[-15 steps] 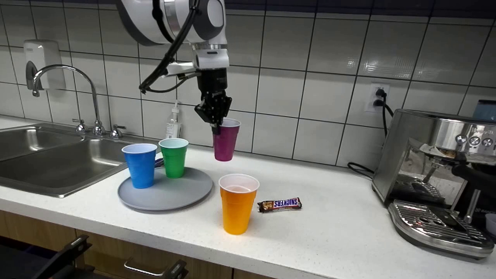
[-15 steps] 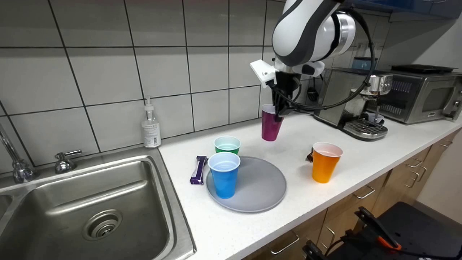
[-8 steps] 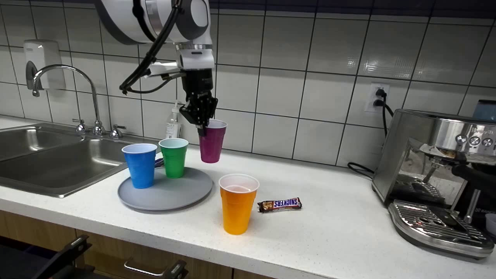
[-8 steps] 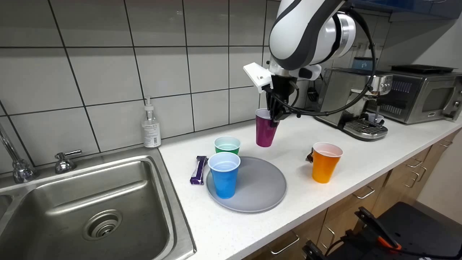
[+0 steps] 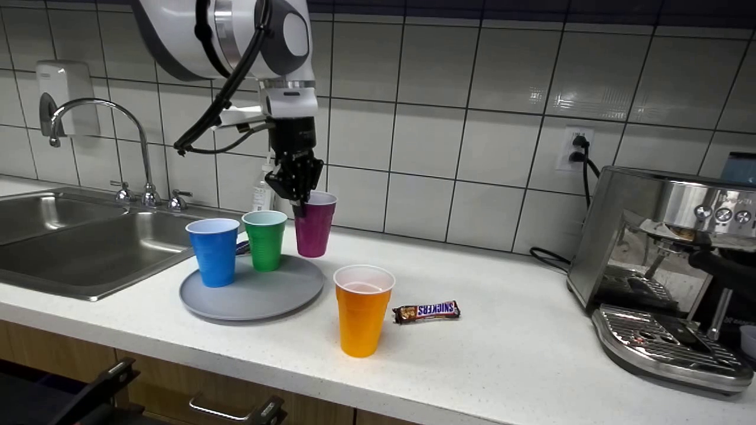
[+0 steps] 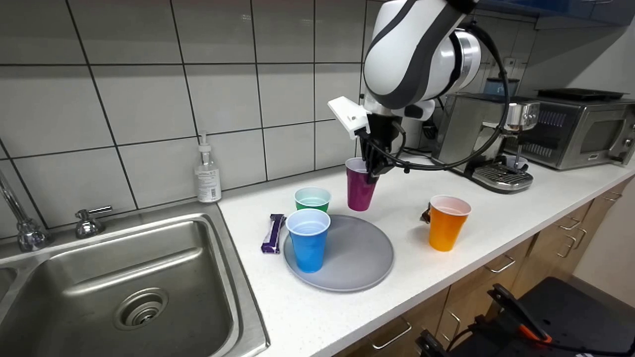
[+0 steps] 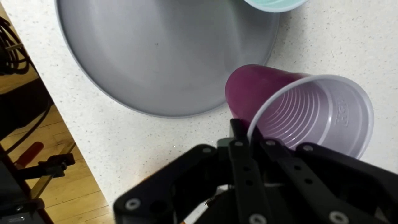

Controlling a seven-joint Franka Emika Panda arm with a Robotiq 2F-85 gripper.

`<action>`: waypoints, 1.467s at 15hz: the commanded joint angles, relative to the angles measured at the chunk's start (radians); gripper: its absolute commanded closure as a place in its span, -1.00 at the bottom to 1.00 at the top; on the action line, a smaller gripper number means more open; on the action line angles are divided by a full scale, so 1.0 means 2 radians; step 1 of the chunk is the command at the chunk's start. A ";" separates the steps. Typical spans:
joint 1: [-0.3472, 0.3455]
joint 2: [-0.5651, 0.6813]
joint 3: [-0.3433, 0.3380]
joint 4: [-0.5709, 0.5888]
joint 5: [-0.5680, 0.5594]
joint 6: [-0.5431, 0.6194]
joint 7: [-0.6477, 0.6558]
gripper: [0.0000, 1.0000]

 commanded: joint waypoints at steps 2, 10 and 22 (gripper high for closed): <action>-0.003 0.013 0.010 -0.001 0.009 0.008 -0.008 0.98; 0.000 0.033 0.011 0.003 -0.008 0.011 0.006 0.98; 0.014 0.068 0.004 0.013 -0.040 0.022 0.017 0.98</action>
